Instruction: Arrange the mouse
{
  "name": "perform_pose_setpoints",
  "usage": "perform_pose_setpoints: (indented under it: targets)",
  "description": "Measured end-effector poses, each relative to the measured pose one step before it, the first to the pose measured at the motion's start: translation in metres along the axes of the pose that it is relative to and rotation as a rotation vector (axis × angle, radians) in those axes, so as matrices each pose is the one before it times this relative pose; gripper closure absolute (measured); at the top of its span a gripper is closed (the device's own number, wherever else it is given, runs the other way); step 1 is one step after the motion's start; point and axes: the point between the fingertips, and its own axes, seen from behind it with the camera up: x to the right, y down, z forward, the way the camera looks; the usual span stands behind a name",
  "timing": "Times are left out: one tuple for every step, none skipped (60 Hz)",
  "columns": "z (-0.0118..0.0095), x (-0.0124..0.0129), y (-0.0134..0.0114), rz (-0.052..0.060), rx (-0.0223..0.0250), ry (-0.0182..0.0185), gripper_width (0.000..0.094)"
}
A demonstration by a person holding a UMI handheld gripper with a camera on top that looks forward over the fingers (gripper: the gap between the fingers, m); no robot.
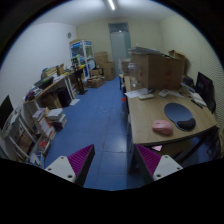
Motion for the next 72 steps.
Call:
perform_pose_setpoints:
  targets:
    - [0.00364, 0.00488, -0.00035, 0.0037, 0.00252, 0.00350, 0.0113]
    - [0.00061, 0.00246, -0.00065, 0.0034, 0.00214, 0.00562, 0.0111]
    - [0.00074, 0.00256, -0.00032, 0.0038, 0.00153, 0.00479, 0.0113]
    - [0.00081, 0.00261, -0.00031, 0.0038, 0.00064, 0.00393, 0.0115]
    - [0.00090, 0.00242, 0.00008, 0.0034, -0.00039, 0.00362, 0.0111]
    - [0.00074, 0.00332, 0.00005, 0.0024, -0.00113, 0.00409, 0.0114]
    - [0.00059, 0.00376, 0.00011, 0.0013, -0.00086, 0.00450, 0.0112]
    - [0.00117, 0.00450, -0.00006, 0.0000, -0.00052, 0.00475, 0.0111]
    - [-0.00035, 0.00375, 0.00050, -0.0014, 0.00063, 0.00860, 0.0114]
    - [0.00060, 0.00930, -0.00142, -0.0010, -0.00171, 0.00452, 0.0115]
    - [0.00067, 0.00492, 0.00004, -0.0009, -0.00064, 0.00853, 0.0113]
    - [0.00130, 0.00553, -0.00012, -0.0007, -0.00073, 0.00844, 0.0115]
    - [0.00144, 0.00591, -0.00059, -0.0013, 0.00037, 0.00729, 0.0114]
    - [0.00153, 0.00594, -0.00103, -0.0014, 0.00222, 0.00616, 0.0116]
    - [0.00288, 0.00409, -0.00020, -0.0006, 0.00508, 0.00551, 0.0119]
    - [0.00298, 0.00800, -0.00254, -0.0010, 0.00242, 0.00412, 0.0115]
    - [0.00211, 0.00635, -0.00091, -0.0005, 0.00326, 0.00384, 0.0117]
    - [0.00116, 0.00828, -0.00192, -0.0004, 0.00121, 0.00285, 0.0119]
    - [0.00271, 0.00745, -0.00032, -0.0002, -0.00034, 0.00381, 0.0118]
    - [0.00325, 0.00694, 0.00011, -0.0002, -0.00167, 0.00384, 0.0115]
    - [0.00345, 0.00750, 0.00069, -0.0010, -0.00393, 0.00462, 0.0119]
    - [0.00384, 0.00818, 0.00062, -0.0023, -0.00530, 0.00542, 0.0119]
    - [0.00408, 0.00848, 0.00077, -0.0037, -0.00486, 0.00620, 0.0118]
    - [0.00400, 0.00841, 0.00089, -0.0042, -0.00416, 0.00655, 0.0120]
    - [0.00744, 0.00860, 0.00166, -0.0047, -0.00382, 0.00581, 0.0120]
    - [0.00420, 0.00845, 0.00023, -0.0071, -0.00156, 0.00620, 0.0119]
    - [0.00287, 0.00920, -0.00104, -0.0092, 0.00065, 0.00612, 0.0119]
    - [0.00442, 0.00770, -0.00063, -0.0095, 0.00253, 0.00614, 0.0123]
    - [0.00497, 0.00779, -0.00056, -0.0103, 0.00208, 0.00607, 0.0121]
    - [0.00577, 0.00775, -0.00009, -0.0106, 0.00117, 0.00475, 0.0121]
    - [0.00559, 0.00688, 0.00003, -0.0099, -0.00073, 0.00310, 0.0120]
    - [0.00768, 0.00579, 0.00115, -0.0096, -0.00141, 0.00420, 0.0119]
    - [0.00751, 0.00707, 0.00014, -0.0102, -0.00391, -0.00099, 0.0121]
    - [0.00594, 0.00476, 0.00039, -0.0106, -0.00313, -0.00307, 0.0122]
    - [0.00627, 0.00401, -0.00012, -0.0114, -0.00170, -0.00619, 0.0122]
    - [0.00610, 0.00351, -0.00015, -0.0107, 0.00035, -0.00696, 0.0119]
    - [0.00604, 0.00299, -0.00058, -0.0085, 0.00034, -0.00718, 0.0124]
    - [0.00595, 0.00252, -0.00083, -0.0060, 0.00111, -0.00805, 0.0123]
    - [0.00574, 0.00185, -0.00071, -0.0048, 0.00088, -0.00960, 0.0121]
    - [0.00662, 0.00033, 0.00028, -0.0044, 0.00062, -0.01172, 0.0120]
    - [0.00545, 0.00205, -0.00135, -0.0045, -0.00161, -0.01373, 0.0122]
    - [0.00511, 0.00126, -0.00015, -0.0052, -0.00191, -0.01180, 0.0123]
    - [0.00544, 0.00106, 0.00054, -0.0065, -0.00344, -0.00949, 0.0119]
    - [0.00518, 0.00184, 0.00099, -0.0080, -0.00412, -0.00728, 0.0121]
    - [0.00528, 0.00213, 0.00081, -0.0096, -0.00418, -0.00527, 0.0122]
    - [0.00486, 0.00104, 0.00173, -0.0112, -0.00341, -0.00484, 0.0124]
    - [0.00456, 0.00097, 0.00202, -0.0105, -0.00259, -0.00503, 0.0118]
    - [0.00481, 0.00049, 0.00019, -0.0087, -0.00159, -0.01774, 0.0103]
    - [0.00425, -0.00033, -0.00098, 0.0000, 0.00374, -0.01130, 0.0090]
    - [0.00357, -0.00064, -0.00049, 0.0017, 0.00208, -0.01308, 0.0063]
    - [0.00354, -0.00138, -0.00547, 0.0160, 0.02088, -0.01337, 0.0115]
    - [0.00370, 0.00014, -0.00071, 0.0116, 0.00168, -0.00691, 0.0125]
    - [0.00282, -0.00351, -0.00045, 0.0131, 0.00215, -0.01331, 0.0126]
    - [0.00268, 0.00035, -0.00290, 0.0163, 0.01165, -0.00915, 0.0127]
    - [0.00222, 0.00087, -0.00403, 0.0070, 0.01104, -0.00230, 0.0118]
    - [0.00333, 0.00154, -0.00222, -0.0018, 0.00588, 0.00204, 0.0121]
    - [0.00265, 0.00062, -0.00240, -0.0063, 0.00769, 0.00039, 0.0124]
    - [0.00272, -0.00037, -0.00273, -0.0047, 0.00732, -0.00320, 0.0130]
    - [0.00269, 0.00015, -0.00173, -0.0026, 0.00297, -0.00125, 0.0129]
    - [0.00249, -0.00001, -0.00255, 0.0020, 0.00685, -0.00127, 0.0142]
    - [0.00240, 0.00019, -0.00179, 0.0015, 0.00284, 0.00034, 0.0149]
    - [0.00259, 0.00036, -0.00220, 0.0014, 0.00558, 0.00143, 0.0163]
    - [0.00211, 0.00007, -0.00168, -0.0003, 0.00488, 0.00240, 0.0165]
    - [0.00416, 0.00005, -0.00248, 0.0001, 0.00749, 0.00244, 0.0168]
    - [0.00170, 0.00042, -0.00157, -0.0002, 0.00500, 0.00373, 0.0169]
    - [0.00105, 0.00027, -0.00131, 0.0009, 0.00364, 0.00368, 0.0174]
    - [0.00088, 0.00013, -0.00114, 0.0018, 0.00291, 0.00391, 0.0180]
    - [0.00079, 0.00015, -0.00076, 0.0003, 0.00231, 0.00436, 0.0185]
    - [0.00213, 0.00086, -0.00023, -0.0023, 0.00260, 0.00299, 0.0188]
    - [0.00052, -0.00059, -0.00032, -0.0049, -0.00025, 0.00157, 0.0196]
    - [-0.00017, -0.00094, 0.00067, -0.0057, -0.00090, 0.00021, 0.0202]
    - [-0.00017, -0.00066, -0.00016, -0.0038, -0.00156, -0.00002, 0.0207]
